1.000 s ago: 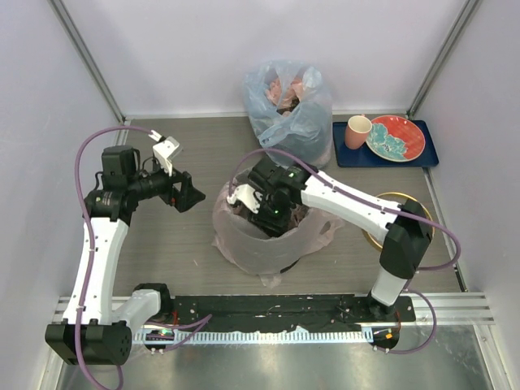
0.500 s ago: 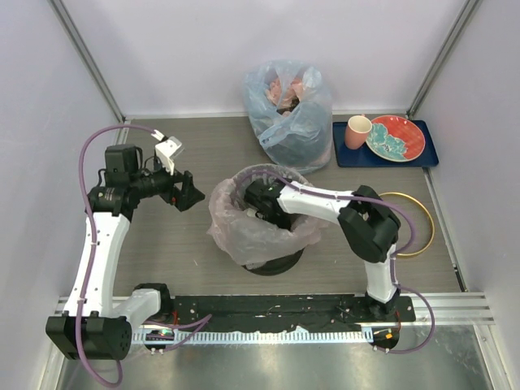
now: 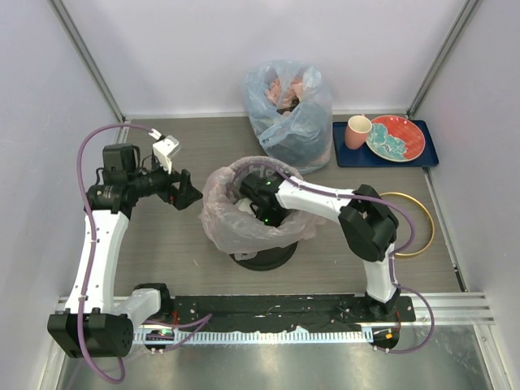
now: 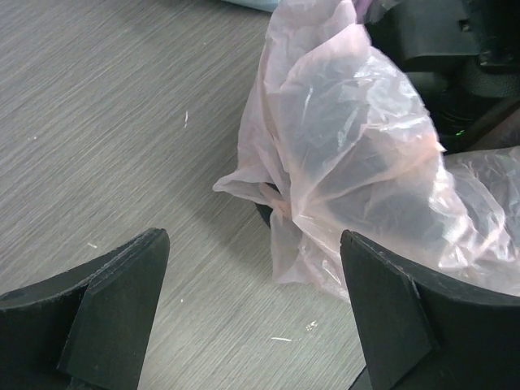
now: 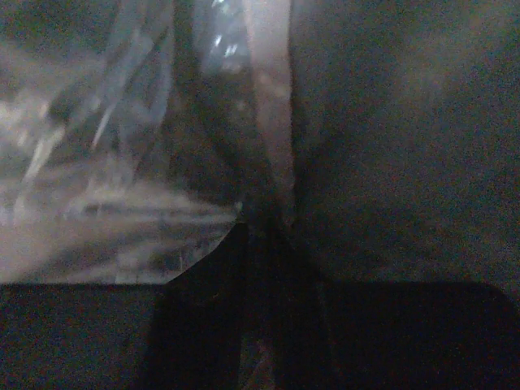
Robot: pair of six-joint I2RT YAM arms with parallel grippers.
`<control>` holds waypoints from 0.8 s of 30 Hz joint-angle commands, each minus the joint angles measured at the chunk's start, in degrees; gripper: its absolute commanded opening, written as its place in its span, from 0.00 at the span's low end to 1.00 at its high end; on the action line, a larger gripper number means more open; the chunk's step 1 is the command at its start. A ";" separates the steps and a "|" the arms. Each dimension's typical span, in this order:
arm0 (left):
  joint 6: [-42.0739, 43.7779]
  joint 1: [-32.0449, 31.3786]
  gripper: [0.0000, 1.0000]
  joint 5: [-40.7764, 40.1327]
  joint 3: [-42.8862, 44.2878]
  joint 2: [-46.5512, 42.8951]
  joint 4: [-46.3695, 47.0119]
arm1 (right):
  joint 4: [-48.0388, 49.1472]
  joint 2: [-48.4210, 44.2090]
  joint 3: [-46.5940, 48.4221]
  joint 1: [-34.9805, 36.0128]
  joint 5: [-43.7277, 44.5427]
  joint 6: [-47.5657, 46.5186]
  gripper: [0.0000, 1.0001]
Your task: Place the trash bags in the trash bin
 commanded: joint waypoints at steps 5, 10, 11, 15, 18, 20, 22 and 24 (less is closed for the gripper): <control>-4.94 0.35 0.90 4.13 6.66 1.25 1.93 | -3.10 -11.95 2.96 -0.05 -1.07 -3.04 0.21; -5.56 0.26 0.90 4.13 12.63 3.45 -0.18 | -6.79 -12.92 4.55 -0.05 -1.25 -5.59 0.21; -5.56 0.26 0.90 4.57 13.16 3.71 -0.53 | -6.89 -13.18 4.64 -0.05 -1.42 -5.85 0.21; -5.12 0.35 0.88 8.17 13.79 2.58 0.16 | -6.10 -13.97 5.78 -0.05 -0.73 -6.03 0.24; -4.51 0.17 0.86 9.14 12.99 1.87 0.34 | -5.04 -14.59 7.45 -0.05 -0.20 -5.86 0.31; -3.46 -0.18 0.84 8.97 12.47 1.87 -0.53 | -4.78 -14.33 8.94 -0.05 -0.02 -5.42 0.34; -2.32 -0.44 0.82 9.05 12.20 2.40 -1.41 | -4.17 -14.32 9.47 -0.05 0.94 -5.50 0.36; -1.87 -0.71 0.80 8.18 11.59 2.31 -1.85 | -3.11 -14.94 9.82 -0.05 1.21 -5.15 0.38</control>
